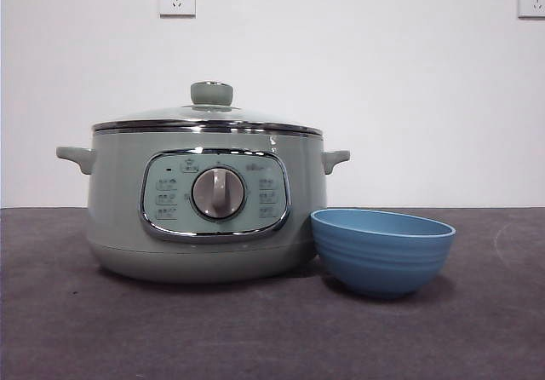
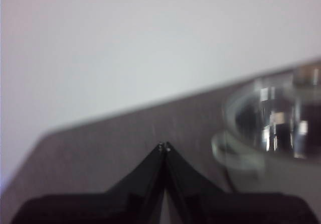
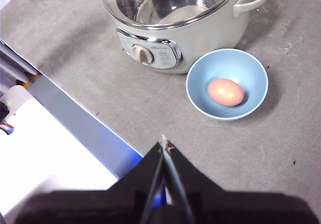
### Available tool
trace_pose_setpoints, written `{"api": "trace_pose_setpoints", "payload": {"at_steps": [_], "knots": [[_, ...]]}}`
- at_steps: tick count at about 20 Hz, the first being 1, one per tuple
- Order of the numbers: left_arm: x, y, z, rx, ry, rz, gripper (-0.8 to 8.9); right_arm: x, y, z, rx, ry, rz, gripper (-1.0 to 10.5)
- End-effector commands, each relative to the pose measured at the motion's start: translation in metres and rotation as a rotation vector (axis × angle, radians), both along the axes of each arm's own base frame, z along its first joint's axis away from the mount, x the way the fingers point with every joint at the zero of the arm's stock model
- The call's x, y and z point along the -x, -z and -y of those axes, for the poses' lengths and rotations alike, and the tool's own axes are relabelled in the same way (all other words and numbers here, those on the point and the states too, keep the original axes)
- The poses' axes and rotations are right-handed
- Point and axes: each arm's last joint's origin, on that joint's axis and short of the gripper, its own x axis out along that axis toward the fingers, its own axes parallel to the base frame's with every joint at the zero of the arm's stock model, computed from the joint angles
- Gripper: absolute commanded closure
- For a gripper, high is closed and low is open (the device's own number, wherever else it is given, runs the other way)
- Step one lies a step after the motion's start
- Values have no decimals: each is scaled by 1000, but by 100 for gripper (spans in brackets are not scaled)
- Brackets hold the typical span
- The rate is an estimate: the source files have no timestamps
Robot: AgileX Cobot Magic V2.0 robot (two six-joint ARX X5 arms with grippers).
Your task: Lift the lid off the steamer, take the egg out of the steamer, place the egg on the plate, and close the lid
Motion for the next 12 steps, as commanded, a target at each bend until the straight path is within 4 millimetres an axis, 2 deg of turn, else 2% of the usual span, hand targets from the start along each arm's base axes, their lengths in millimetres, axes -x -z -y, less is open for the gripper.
{"api": "trace_pose_setpoints", "payload": {"at_steps": [1, 3, 6, 12], "knots": [[-1, 36, -1, 4, -5, -38, 816, 0, 1, 0, -3, 4, 0, 945], [-2, 58, -1, 33, -10, -65, 816, 0, 1, 0, -3, 4, 0, 945], [-3, 78, -1, 69, -14, -137, 816, 0, 1, 0, -2, 4, -1, 945], [-2, 80, -1, 87, -15, -165, 816, 0, 1, 0, -2, 4, -1, 945]]}}
